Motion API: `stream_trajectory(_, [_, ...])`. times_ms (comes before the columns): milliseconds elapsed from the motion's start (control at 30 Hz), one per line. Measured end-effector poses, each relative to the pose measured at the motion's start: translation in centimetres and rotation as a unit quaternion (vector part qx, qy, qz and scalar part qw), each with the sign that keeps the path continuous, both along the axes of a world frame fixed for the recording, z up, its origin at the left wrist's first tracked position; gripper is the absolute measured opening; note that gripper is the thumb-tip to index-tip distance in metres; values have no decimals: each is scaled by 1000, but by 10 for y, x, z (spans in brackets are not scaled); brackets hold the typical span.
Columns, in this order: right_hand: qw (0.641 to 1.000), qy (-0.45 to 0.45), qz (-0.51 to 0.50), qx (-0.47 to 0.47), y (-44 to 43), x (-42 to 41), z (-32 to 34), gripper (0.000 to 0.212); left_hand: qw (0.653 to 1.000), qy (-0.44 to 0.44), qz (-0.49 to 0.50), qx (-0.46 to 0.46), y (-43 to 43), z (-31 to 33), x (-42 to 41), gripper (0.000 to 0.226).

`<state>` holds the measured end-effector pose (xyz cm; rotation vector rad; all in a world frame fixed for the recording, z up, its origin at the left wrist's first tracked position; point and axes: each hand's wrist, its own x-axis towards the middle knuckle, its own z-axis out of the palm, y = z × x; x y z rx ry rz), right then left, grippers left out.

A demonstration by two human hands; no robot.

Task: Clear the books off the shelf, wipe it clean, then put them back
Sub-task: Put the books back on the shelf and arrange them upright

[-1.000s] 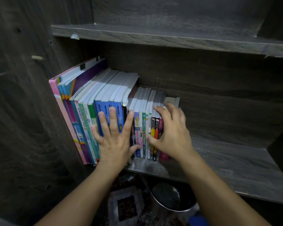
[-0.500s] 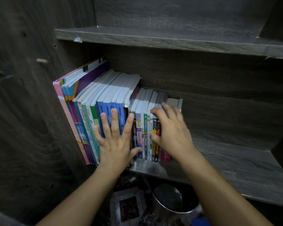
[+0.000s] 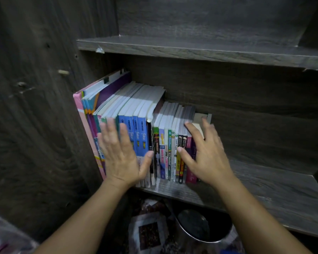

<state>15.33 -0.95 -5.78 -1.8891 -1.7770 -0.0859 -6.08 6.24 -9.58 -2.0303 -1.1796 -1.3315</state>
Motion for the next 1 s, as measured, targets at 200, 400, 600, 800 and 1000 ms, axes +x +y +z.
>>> stream_trajectory(200, [1000,-17,16,-12,5,-12,3,70,1000,-22,1,6,26,-1,-24,101])
stream_trajectory(400, [1000,-22,11,-18,1,-17,8,72,1000,-24,-16,-11,18,4,-27,100])
stream_trajectory(600, [995,-93,8,-17,6,-32,15,77,999,-27,5,-35,21,14,-35,93])
stream_trajectory(800, [993,-116,8,-24,7,-29,17,74,996,-66,8,-52,2,24,-21,90])
stream_trajectory(1000, [993,-77,-79,-29,-10,-11,25,85,991,119,-63,-7,-32,31,39,72])
